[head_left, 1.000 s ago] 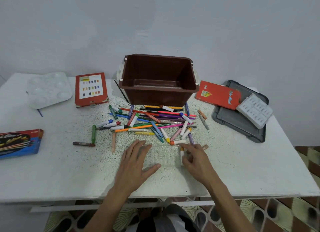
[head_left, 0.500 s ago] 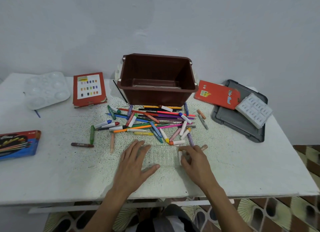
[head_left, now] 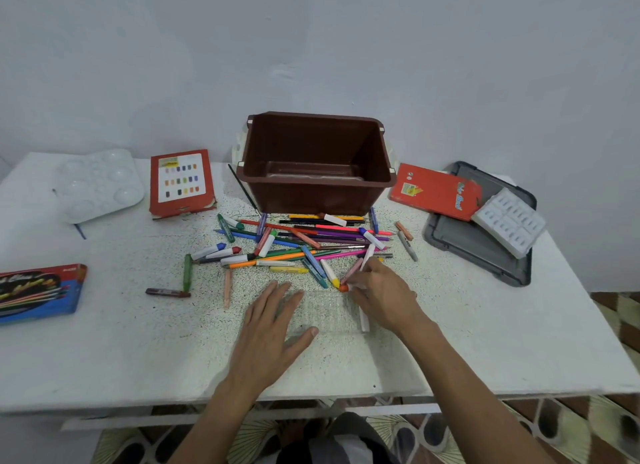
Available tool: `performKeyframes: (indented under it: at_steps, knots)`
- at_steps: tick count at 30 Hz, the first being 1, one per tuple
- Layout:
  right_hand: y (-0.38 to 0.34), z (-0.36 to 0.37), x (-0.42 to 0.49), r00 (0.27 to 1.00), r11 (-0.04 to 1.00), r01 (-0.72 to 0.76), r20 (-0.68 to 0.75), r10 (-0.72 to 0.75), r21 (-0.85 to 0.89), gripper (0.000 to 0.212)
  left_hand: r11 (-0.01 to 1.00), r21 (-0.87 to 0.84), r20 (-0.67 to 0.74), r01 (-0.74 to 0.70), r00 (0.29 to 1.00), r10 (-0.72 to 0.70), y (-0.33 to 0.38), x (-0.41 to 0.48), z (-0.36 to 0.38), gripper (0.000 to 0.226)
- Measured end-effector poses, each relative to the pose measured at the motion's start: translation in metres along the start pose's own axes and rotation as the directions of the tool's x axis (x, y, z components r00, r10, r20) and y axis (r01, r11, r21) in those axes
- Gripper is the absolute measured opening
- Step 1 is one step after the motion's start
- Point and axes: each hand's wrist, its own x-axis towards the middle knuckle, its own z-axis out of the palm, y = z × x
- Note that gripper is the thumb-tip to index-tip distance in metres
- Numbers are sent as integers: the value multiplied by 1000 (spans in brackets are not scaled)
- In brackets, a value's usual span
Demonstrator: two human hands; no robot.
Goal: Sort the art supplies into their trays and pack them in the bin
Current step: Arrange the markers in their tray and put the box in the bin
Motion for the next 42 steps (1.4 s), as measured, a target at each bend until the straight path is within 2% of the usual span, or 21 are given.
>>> performKeyframes:
  at_steps: [9, 16, 23, 25, 27, 30, 32, 37, 42]
  knots:
    - [0, 4, 6, 997, 995, 59, 44, -56, -77, 10, 1000, 25, 10, 6, 1000, -6, -1, 0, 1, 68]
    - [0, 6, 8, 996, 997, 43, 79, -38, -59, 18, 1000, 24, 8, 4, 1000, -4, -1, 1, 1, 67]
    - [-2, 2, 5, 997, 997, 40, 70, -36, -68, 16, 1000, 26, 6, -3, 1000, 3, 0, 0, 1, 67]
    - [-2, -1, 3, 999, 1000, 25, 28, -24, -12, 14, 1000, 21, 10, -3, 1000, 3, -1, 0, 1, 68]
    - [-3, -6, 1, 999, 991, -34, -38, 39, 127, 13, 999, 32, 12, 0, 1000, 0, -1, -1, 2, 68]
    - [-4, -12, -6, 992, 926, -100, -37, 121, 365, 29, 999, 43, 15, 5, 1000, -6, -1, -2, 2, 69]
    - [-3, -12, -10, 991, 892, -109, -20, 131, 440, 36, 999, 49, 19, 7, 1000, -8, -1, -2, 1, 69]
    - [-3, -9, -21, 988, 864, -127, -11, 152, 488, 24, 998, 64, 35, 14, 999, -17, -1, -1, 2, 71]
    - [-8, -10, -33, 986, 869, -141, -15, 168, 474, 34, 997, 76, 43, 17, 999, -21, 0, 0, 2, 72]
